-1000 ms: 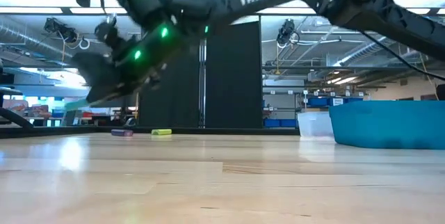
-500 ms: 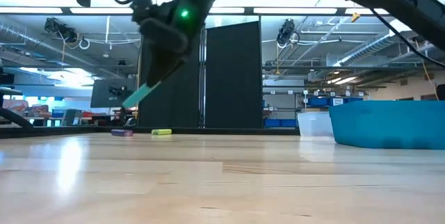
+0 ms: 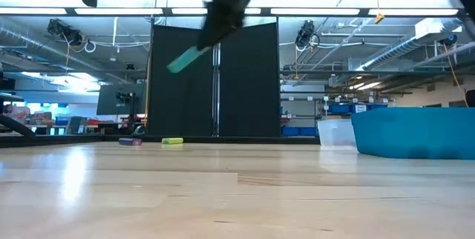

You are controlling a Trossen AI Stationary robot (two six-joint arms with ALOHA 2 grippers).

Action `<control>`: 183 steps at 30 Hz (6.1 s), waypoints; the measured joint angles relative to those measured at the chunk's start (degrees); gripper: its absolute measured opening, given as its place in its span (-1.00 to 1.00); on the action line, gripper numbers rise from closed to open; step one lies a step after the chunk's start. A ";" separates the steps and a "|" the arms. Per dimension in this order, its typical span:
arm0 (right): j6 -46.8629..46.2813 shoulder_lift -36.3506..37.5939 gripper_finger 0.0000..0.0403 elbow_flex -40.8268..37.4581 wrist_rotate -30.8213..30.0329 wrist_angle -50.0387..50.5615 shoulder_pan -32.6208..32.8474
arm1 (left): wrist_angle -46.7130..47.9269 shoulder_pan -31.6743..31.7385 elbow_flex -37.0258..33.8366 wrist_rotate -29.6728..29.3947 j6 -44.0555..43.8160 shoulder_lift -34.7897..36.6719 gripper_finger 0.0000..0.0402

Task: Sort blocks
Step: Put the light blue block into the blue bin, then put the purple block into the transparent bin

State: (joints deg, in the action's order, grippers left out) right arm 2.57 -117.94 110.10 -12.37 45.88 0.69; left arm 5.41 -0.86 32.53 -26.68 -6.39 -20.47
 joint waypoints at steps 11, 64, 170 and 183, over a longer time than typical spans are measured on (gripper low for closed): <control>-18.80 39.42 -0.38 -46.68 -4.07 -3.85 4.47 | 3.92 0.02 0.00 1.85 0.18 -0.79 -0.56; -25.90 73.84 0.33 -72.69 -16.19 -8.89 9.26 | 37.46 -53.60 23.69 29.49 -37.59 -74.88 0.42; 13.58 60.23 0.10 -54.98 -10.96 -63.83 13.09 | 7.42 24.34 94.30 43.12 5.37 -109.78 -0.29; 9.65 52.57 0.09 -54.92 -20.16 -67.78 7.29 | -32.35 23.53 27.16 35.42 -0.64 -61.96 -0.64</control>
State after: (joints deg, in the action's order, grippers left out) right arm 12.22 -65.37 55.18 -32.52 -21.89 7.98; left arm -26.95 22.67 59.69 8.75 -7.03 -82.43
